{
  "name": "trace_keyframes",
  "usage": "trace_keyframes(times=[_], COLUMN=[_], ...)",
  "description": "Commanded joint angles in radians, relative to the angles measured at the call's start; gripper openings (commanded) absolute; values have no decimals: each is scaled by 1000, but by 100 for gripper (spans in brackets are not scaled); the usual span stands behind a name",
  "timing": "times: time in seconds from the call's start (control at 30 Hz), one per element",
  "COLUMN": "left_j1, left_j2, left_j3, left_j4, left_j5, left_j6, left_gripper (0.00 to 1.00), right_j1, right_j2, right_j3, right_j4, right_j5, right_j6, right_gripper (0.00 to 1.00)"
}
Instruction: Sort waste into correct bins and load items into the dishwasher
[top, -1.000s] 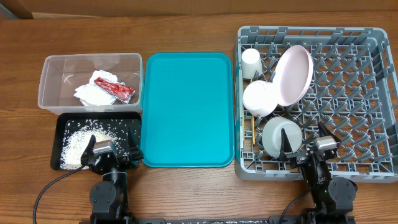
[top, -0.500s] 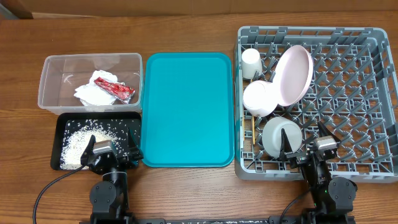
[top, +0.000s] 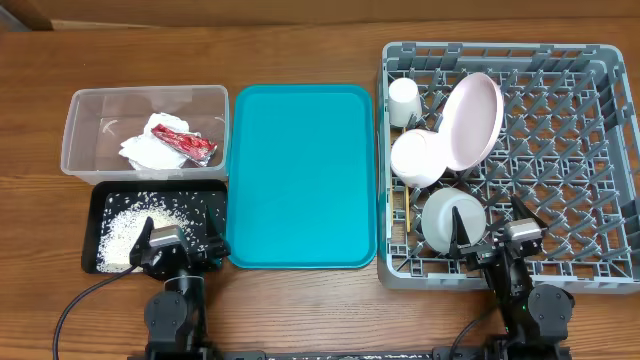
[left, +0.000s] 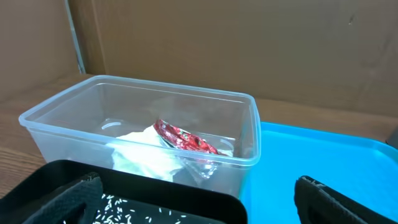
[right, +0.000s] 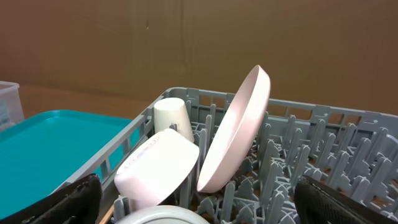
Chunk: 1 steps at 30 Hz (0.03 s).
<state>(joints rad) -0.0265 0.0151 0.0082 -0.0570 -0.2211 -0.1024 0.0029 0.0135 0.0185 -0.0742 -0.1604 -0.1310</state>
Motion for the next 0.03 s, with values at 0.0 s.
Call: trace_keyframes(times=[0.0], left_j1=[-6], left_j2=[-11], left_j3=[-3], left_j4=[3], left_j5=[-14], left_j6=[-10], left_gripper=[100], right_j1=[8], right_j2=[-11], right_j3=[-11], right_j4=[5], right_j5=[-5], right_j6=[0], right_gripper=[100])
